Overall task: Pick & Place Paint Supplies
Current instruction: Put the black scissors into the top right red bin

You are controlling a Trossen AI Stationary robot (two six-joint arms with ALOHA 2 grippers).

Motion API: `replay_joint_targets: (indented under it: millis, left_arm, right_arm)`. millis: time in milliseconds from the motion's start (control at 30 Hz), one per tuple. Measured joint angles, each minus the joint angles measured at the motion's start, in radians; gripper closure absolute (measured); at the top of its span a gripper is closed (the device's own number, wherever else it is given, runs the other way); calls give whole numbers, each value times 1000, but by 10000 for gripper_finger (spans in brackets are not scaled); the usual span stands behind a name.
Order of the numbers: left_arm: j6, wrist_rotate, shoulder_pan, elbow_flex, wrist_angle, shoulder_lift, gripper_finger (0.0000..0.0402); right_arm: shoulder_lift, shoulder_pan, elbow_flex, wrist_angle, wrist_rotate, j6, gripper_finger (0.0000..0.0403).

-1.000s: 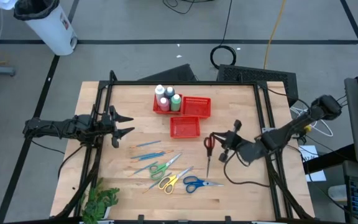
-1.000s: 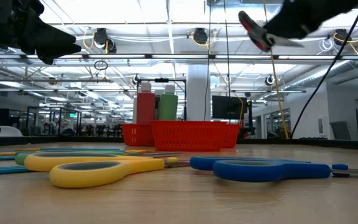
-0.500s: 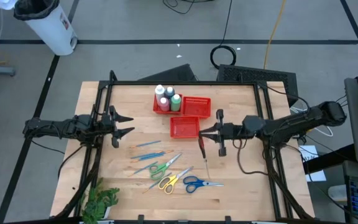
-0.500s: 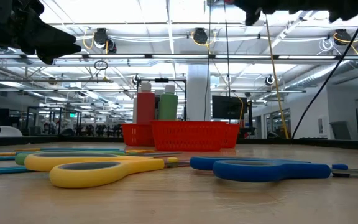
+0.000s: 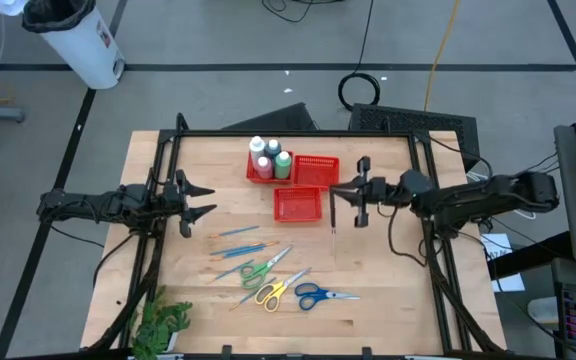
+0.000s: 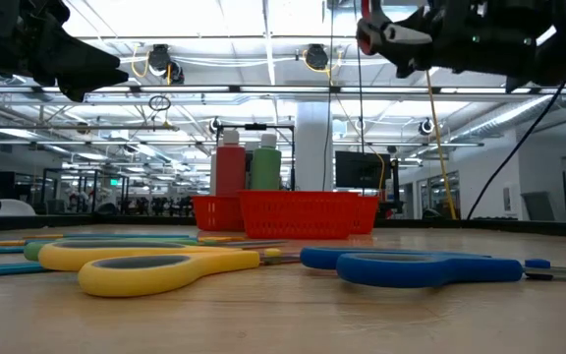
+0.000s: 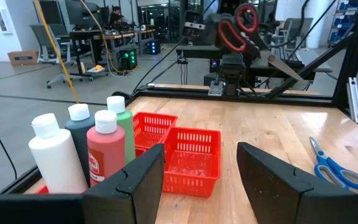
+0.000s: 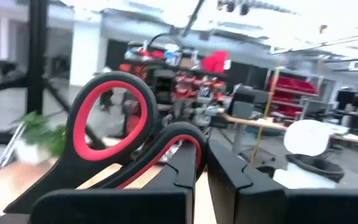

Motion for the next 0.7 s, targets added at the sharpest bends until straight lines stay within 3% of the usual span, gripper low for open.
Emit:
replay_joint_targets:
  millis: [200,300,467,700]
  left_arm:
    - [0,0,0,0,0,0,192]
    - [0,0,0,0,0,0,192]
    - [0,0,0,0,0,0,192]
    - [0,0,0,0,0,0,192]
  right_arm:
    - [53,-32,-16,49,8,-9,395]
    - [114,-30,-11,96,87,-79,395]
    - [245,-57,40,168,258,-311,395]
    - [403,-165,195,173,259,-663,389]
